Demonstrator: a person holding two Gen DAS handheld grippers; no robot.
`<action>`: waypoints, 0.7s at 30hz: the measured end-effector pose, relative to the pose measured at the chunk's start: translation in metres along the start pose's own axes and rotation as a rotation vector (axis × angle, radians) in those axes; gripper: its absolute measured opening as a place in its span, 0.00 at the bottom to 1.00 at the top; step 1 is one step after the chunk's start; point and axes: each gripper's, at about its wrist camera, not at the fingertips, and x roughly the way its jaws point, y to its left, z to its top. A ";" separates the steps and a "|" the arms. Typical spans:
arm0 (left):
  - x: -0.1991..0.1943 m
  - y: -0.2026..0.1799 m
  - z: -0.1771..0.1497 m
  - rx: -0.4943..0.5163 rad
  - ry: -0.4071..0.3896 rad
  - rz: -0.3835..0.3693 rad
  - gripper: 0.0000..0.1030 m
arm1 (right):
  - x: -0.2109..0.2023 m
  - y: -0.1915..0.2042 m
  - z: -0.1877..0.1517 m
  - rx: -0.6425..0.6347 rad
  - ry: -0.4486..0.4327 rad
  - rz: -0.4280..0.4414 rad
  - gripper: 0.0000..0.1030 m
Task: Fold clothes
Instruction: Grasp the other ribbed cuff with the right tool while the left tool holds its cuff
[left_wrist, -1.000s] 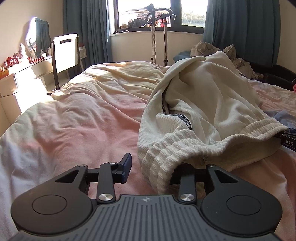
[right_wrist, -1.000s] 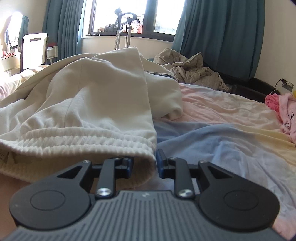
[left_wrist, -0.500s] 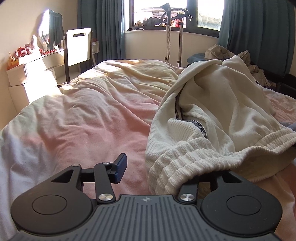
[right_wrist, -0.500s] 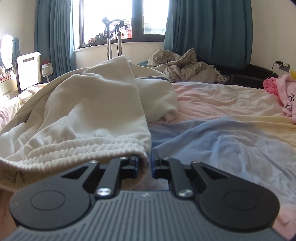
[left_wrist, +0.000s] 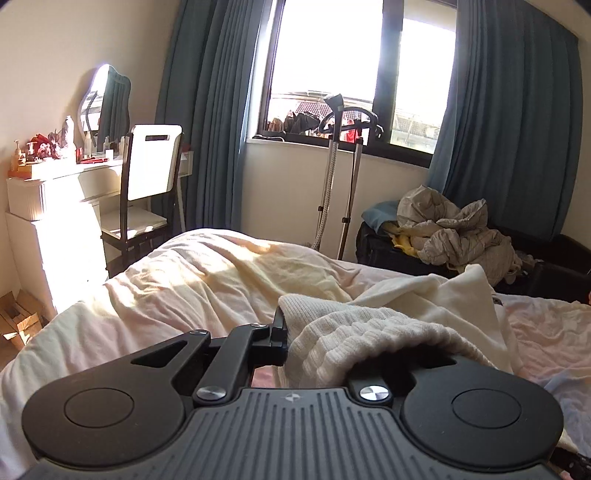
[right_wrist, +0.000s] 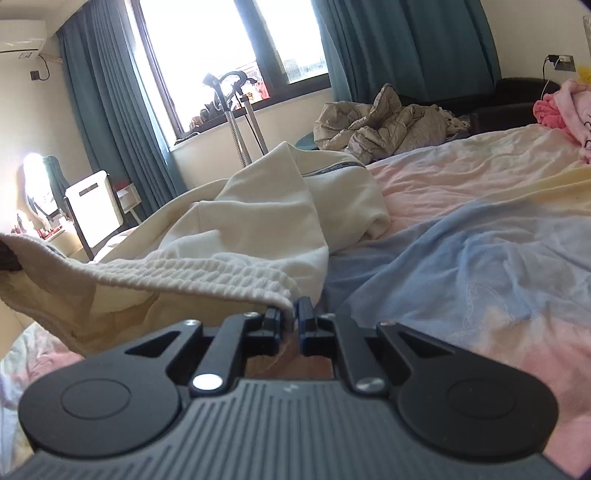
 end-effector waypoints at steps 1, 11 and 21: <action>0.000 0.004 0.014 -0.006 -0.021 -0.002 0.06 | -0.002 0.012 -0.004 0.009 -0.010 0.024 0.10; 0.041 0.101 0.103 -0.044 -0.075 0.034 0.06 | -0.003 0.172 -0.050 -0.053 -0.073 0.315 0.10; 0.170 0.217 0.071 -0.017 0.084 0.101 0.07 | 0.067 0.304 -0.091 -0.207 0.072 0.575 0.10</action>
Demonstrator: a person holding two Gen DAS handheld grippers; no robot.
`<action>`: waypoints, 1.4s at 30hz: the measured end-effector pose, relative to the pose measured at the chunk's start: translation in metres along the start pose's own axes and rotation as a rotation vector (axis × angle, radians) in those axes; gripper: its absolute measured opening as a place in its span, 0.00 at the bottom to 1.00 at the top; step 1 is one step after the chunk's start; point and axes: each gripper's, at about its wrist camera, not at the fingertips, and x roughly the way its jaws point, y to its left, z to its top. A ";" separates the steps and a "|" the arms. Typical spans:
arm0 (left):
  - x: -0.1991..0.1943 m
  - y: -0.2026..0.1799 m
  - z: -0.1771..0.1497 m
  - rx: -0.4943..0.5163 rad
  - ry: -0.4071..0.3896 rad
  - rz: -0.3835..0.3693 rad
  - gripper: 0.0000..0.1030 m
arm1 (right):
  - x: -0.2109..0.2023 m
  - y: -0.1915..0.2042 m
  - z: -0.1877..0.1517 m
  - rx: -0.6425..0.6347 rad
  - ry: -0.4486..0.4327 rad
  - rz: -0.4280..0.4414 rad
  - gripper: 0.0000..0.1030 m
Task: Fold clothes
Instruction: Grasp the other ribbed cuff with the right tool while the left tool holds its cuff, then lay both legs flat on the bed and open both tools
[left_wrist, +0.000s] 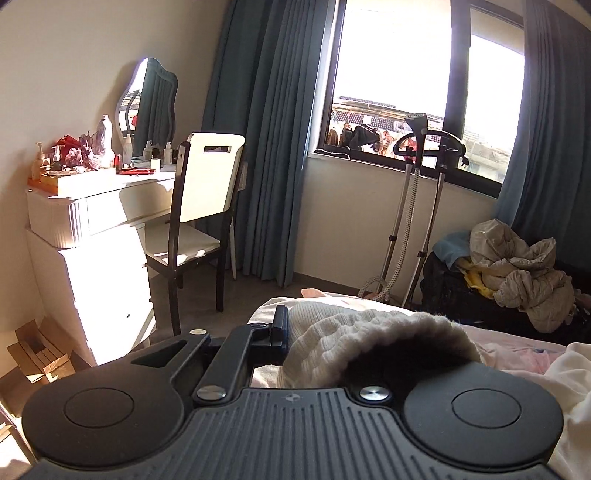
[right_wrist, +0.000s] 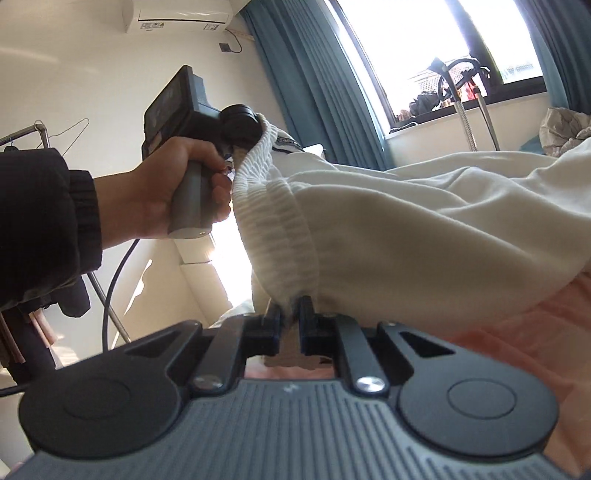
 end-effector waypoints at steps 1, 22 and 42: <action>0.013 0.007 -0.010 0.002 0.019 -0.002 0.07 | 0.014 0.001 -0.005 0.001 0.023 0.010 0.10; -0.090 0.023 -0.068 -0.044 0.047 0.172 0.69 | -0.043 0.001 0.027 -0.099 0.084 -0.013 0.71; -0.279 -0.190 -0.158 0.123 -0.036 -0.189 0.81 | -0.247 -0.124 0.068 -0.132 -0.055 -0.431 0.69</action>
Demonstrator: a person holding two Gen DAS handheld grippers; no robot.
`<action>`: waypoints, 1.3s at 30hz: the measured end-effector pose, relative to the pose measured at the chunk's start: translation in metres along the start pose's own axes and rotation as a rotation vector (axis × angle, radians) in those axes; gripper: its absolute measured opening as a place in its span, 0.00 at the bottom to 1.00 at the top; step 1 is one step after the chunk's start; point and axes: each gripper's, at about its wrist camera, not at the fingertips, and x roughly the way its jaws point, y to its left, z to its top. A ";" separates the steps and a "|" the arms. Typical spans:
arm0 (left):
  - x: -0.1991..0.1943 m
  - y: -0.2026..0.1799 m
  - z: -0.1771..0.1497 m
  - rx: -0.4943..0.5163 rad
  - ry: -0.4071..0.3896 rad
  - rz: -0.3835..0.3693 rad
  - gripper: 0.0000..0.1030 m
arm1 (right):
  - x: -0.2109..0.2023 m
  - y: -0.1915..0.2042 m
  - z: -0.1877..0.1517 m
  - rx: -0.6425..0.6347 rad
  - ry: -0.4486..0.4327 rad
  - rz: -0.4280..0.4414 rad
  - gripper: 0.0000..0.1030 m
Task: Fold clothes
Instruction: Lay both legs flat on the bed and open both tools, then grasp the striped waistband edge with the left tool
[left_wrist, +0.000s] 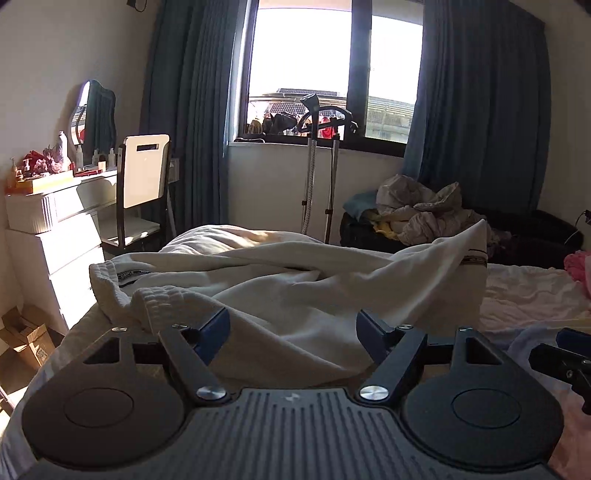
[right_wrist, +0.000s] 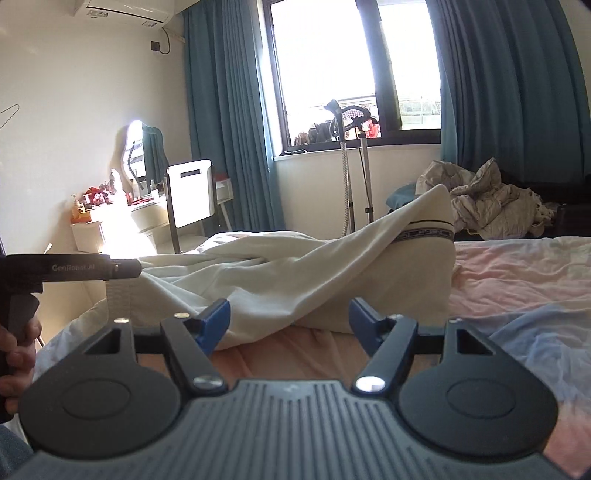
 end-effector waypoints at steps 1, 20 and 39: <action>0.000 -0.011 -0.005 0.007 -0.002 -0.016 0.81 | -0.001 -0.008 -0.001 0.002 -0.008 -0.016 0.70; 0.055 -0.050 -0.057 0.100 0.017 -0.032 0.81 | 0.041 -0.066 -0.037 0.060 0.019 -0.197 0.70; 0.100 -0.086 -0.029 0.261 0.026 -0.094 0.81 | 0.031 -0.074 -0.027 0.126 -0.008 -0.287 0.73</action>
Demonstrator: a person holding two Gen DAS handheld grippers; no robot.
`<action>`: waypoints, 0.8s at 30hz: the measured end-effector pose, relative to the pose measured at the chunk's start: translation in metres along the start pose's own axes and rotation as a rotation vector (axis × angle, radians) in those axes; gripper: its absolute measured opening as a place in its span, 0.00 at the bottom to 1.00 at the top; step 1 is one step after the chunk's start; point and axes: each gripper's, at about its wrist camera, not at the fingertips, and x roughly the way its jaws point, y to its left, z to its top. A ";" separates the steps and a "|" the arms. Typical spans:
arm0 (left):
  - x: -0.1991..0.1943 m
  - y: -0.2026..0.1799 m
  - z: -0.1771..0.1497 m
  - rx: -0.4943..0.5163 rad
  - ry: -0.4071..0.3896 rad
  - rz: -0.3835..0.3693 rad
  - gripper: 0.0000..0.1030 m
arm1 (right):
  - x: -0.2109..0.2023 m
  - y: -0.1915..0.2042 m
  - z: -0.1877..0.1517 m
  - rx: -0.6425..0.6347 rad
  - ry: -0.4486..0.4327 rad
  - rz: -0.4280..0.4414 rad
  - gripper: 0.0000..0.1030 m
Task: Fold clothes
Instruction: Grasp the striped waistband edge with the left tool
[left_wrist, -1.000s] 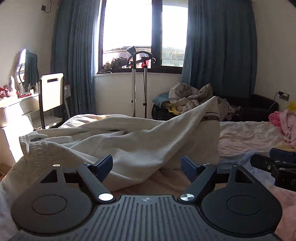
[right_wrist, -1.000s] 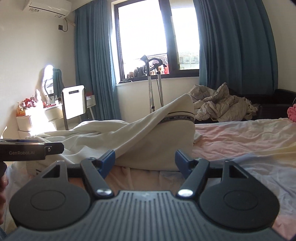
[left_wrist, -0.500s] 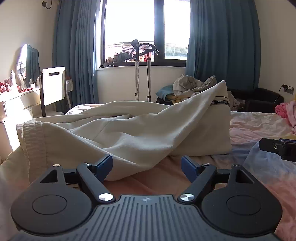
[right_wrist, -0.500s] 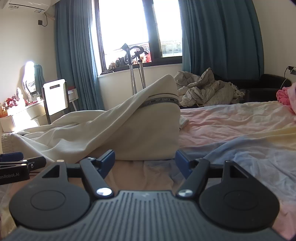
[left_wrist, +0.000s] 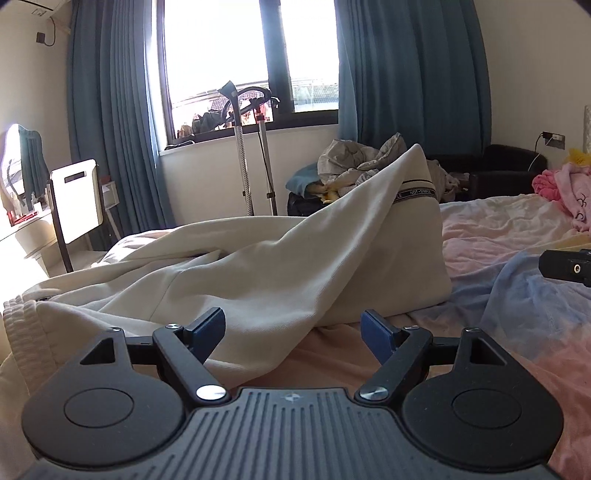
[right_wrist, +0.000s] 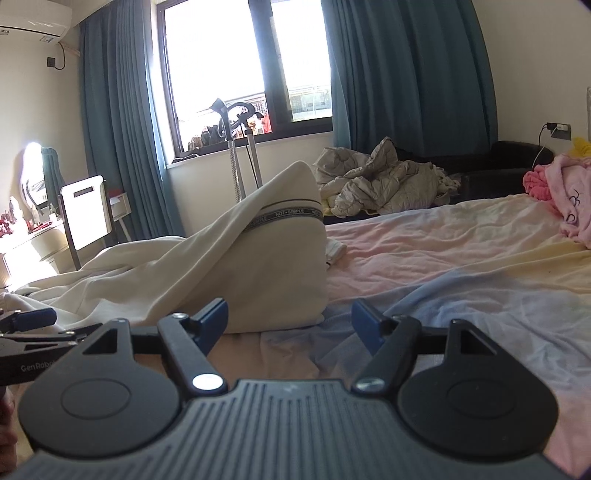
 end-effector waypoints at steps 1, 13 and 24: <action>0.009 -0.004 0.007 0.017 0.002 -0.010 0.80 | 0.000 -0.002 0.001 0.005 -0.001 -0.003 0.73; 0.141 -0.057 0.085 0.155 0.054 -0.094 0.78 | 0.013 -0.024 0.010 0.100 0.029 0.051 0.77; 0.190 -0.072 0.119 0.246 0.110 -0.144 0.08 | 0.034 -0.056 0.009 0.125 -0.005 -0.021 0.76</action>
